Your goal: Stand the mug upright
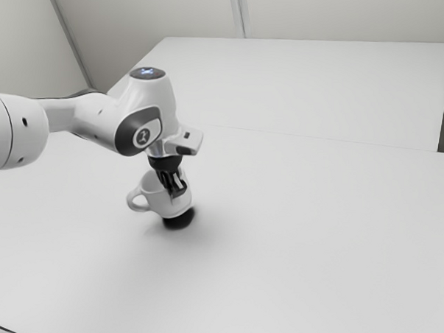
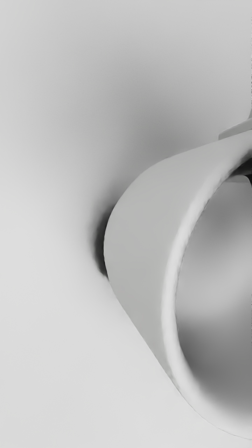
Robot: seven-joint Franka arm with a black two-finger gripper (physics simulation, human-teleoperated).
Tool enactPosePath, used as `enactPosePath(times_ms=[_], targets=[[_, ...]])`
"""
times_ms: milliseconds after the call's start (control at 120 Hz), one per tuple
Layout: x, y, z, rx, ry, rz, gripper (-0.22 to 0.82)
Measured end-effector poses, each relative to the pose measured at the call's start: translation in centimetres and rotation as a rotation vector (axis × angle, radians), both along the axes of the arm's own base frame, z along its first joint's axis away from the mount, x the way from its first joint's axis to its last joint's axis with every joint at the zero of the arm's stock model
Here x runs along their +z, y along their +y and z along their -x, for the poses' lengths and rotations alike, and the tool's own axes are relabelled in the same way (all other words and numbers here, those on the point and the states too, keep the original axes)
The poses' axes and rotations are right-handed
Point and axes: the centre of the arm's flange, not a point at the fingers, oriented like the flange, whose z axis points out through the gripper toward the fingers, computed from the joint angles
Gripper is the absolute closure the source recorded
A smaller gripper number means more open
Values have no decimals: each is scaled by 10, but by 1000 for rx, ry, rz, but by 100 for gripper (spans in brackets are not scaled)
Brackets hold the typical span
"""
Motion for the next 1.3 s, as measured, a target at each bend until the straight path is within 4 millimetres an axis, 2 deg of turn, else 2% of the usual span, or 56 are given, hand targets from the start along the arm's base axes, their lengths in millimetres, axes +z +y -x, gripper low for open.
enactPosePath(times_ms=[175, 325, 492, 600, 767, 892, 992, 1083, 1183, 1233, 1300], targets=[[-21, 8, 8, 78, 19, -37, 78], [-31, 16, 9, 143, 12, -49, 78], [-35, 14, 10, 189, 3, -52, 75], [-37, 12, 11, 212, 1, -48, 66], [-37, 12, 11, 239, -4, -45, 47], [-35, 13, 11, 256, -8, -44, 28], [-33, 13, 11, 267, -14, -41, 18], [-25, 12, 12, 274, -29, -34, 11], [-6, 9, 12, 279, -54, -21, 7], [14, 7, 4, 285, -78, -12, 6], [50, 4, -14, 298, -115, 5, 4]])
